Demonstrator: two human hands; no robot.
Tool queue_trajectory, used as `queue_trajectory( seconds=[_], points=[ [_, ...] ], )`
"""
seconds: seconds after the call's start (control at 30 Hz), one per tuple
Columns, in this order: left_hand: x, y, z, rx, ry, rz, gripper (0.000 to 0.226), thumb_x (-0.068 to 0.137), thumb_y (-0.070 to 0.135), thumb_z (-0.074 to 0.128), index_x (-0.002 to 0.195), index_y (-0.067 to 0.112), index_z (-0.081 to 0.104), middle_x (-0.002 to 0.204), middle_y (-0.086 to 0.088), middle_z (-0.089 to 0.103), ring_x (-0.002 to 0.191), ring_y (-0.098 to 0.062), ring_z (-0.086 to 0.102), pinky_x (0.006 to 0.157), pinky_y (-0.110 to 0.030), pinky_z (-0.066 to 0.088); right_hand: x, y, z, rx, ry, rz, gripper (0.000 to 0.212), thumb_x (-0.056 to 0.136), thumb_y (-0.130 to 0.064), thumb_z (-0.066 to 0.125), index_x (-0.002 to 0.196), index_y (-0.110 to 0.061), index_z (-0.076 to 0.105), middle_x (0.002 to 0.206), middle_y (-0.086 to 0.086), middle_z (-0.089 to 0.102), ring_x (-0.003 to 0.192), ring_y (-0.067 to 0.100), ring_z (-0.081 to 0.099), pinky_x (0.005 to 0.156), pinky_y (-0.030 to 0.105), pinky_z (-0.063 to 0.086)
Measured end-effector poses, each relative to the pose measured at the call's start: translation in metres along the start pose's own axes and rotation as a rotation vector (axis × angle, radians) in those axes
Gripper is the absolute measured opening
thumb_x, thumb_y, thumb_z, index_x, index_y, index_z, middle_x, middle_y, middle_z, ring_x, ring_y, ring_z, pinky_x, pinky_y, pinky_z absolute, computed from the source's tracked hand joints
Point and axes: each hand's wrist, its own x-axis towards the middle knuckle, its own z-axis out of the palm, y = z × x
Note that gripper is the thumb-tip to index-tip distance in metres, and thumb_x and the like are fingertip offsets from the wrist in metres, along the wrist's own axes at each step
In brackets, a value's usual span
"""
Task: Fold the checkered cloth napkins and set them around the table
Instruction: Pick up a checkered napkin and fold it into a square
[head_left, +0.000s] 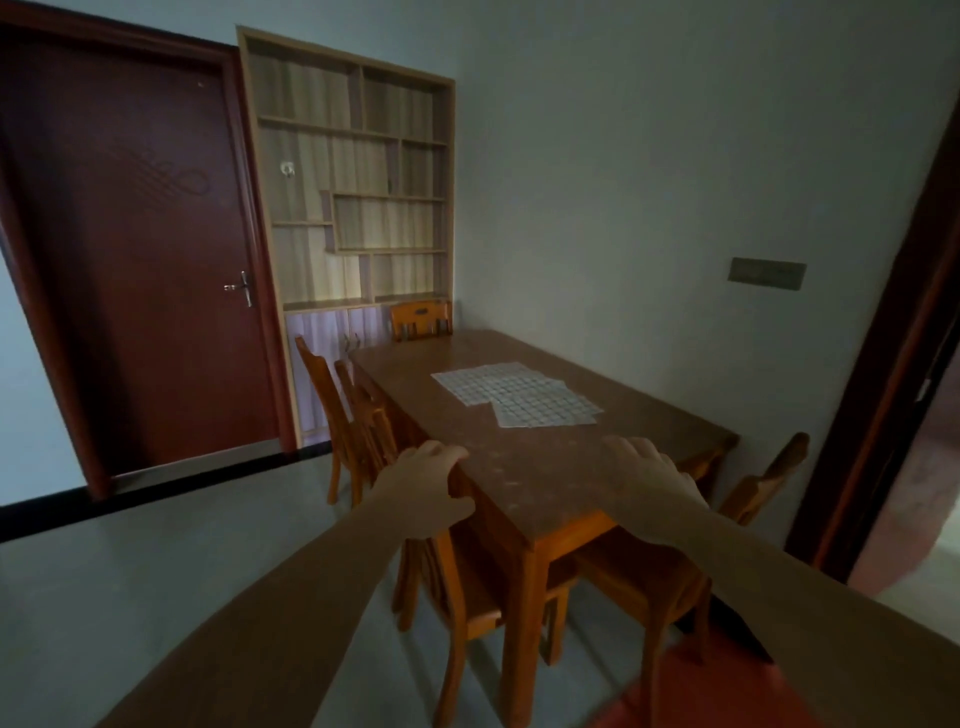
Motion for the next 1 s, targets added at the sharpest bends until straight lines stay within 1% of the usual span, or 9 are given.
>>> queue_trajectory(
  seconds=[0.1, 0.2, 0.33, 0.47, 0.57, 0.73, 0.8, 0.93, 1.0],
  points=[
    [0.082, -0.005, 0.014, 0.026, 0.013, -0.019, 0.065, 0.082, 0.053, 0.054, 0.140, 0.031, 0.037, 0.142, 0.001, 0.039, 0.129, -0.024, 0.038, 0.104, -0.044, 0.040, 0.089, 0.025, 0.010, 0.013, 0.011, -0.005, 0.069, 0.089, -0.049, 0.054, 0.147, -0.030, 0.022, 0.152, 0.000, 0.028, 0.136, 0.023, 0.034, 0.110, 0.049, 0.029],
    [0.161, -0.007, 0.028, 0.037, 0.002, -0.065, 0.067, 0.083, 0.059, 0.052, 0.142, 0.030, 0.036, 0.145, 0.000, 0.037, 0.131, -0.024, 0.037, 0.106, -0.044, 0.039, 0.176, 0.050, 0.021, 0.043, -0.010, 0.001, 0.065, 0.091, -0.044, 0.054, 0.146, -0.030, 0.023, 0.152, -0.001, 0.029, 0.135, 0.022, 0.036, 0.110, 0.047, 0.030],
    [0.251, -0.009, 0.044, 0.035, -0.027, -0.085, 0.070, 0.084, 0.058, 0.055, 0.145, 0.031, 0.031, 0.151, 0.000, 0.032, 0.137, -0.027, 0.032, 0.110, -0.050, 0.034, 0.269, 0.077, 0.032, 0.008, -0.030, -0.023, 0.070, 0.089, -0.055, 0.051, 0.147, -0.028, 0.022, 0.153, 0.000, 0.030, 0.136, 0.022, 0.036, 0.109, 0.050, 0.031],
    [0.330, -0.015, 0.049, 0.045, -0.021, -0.082, 0.066, 0.087, 0.054, 0.054, 0.144, 0.030, 0.033, 0.149, -0.002, 0.035, 0.135, -0.026, 0.034, 0.109, -0.048, 0.035, 0.350, 0.086, 0.031, 0.011, -0.043, -0.040, 0.090, 0.078, -0.069, 0.055, 0.149, -0.026, 0.021, 0.153, 0.003, 0.029, 0.137, 0.025, 0.034, 0.111, 0.054, 0.030],
    [0.390, -0.026, 0.058, 0.023, -0.022, -0.076, 0.064, 0.087, 0.054, 0.053, 0.143, 0.028, 0.035, 0.146, -0.003, 0.038, 0.133, -0.027, 0.036, 0.108, -0.050, 0.036, 0.411, 0.091, 0.045, 0.014, -0.017, -0.043, 0.084, 0.082, -0.066, 0.053, 0.149, -0.026, 0.021, 0.155, 0.004, 0.028, 0.138, 0.025, 0.034, 0.111, 0.054, 0.029],
    [0.500, -0.060, 0.103, 0.004, -0.055, -0.039, 0.063, 0.084, 0.055, 0.053, 0.139, 0.029, 0.039, 0.142, -0.002, 0.043, 0.130, -0.027, 0.040, 0.105, -0.051, 0.037, 0.507, 0.103, 0.097, -0.002, -0.025, -0.007, 0.082, 0.083, -0.064, 0.053, 0.149, -0.026, 0.022, 0.155, 0.003, 0.027, 0.139, 0.026, 0.033, 0.111, 0.053, 0.030],
    [0.548, -0.079, 0.130, -0.014, -0.080, -0.050, 0.064, 0.083, 0.052, 0.057, 0.140, 0.031, 0.038, 0.143, 0.000, 0.043, 0.130, -0.025, 0.041, 0.104, -0.049, 0.038, 0.549, 0.109, 0.124, -0.011, -0.061, 0.023, 0.081, 0.084, -0.064, 0.052, 0.149, -0.026, 0.022, 0.157, 0.004, 0.025, 0.140, 0.026, 0.031, 0.111, 0.053, 0.029],
    [0.633, -0.118, 0.185, -0.057, -0.164, -0.040, 0.063, 0.081, 0.052, 0.057, 0.138, 0.031, 0.042, 0.140, 0.003, 0.048, 0.126, -0.021, 0.047, 0.099, -0.041, 0.043, 0.629, 0.120, 0.183, -0.030, -0.149, 0.083, 0.076, 0.086, -0.063, 0.049, 0.148, -0.027, 0.024, 0.158, 0.003, 0.024, 0.141, 0.028, 0.031, 0.110, 0.053, 0.027],
    [0.668, -0.134, 0.212, -0.052, -0.219, -0.026, 0.065, 0.082, 0.052, 0.057, 0.140, 0.029, 0.040, 0.144, 0.001, 0.046, 0.129, -0.022, 0.046, 0.102, -0.044, 0.043, 0.664, 0.125, 0.213, -0.051, -0.186, 0.089, 0.075, 0.087, -0.062, 0.049, 0.148, -0.025, 0.025, 0.157, 0.005, 0.026, 0.141, 0.028, 0.031, 0.110, 0.051, 0.026]
  ],
)
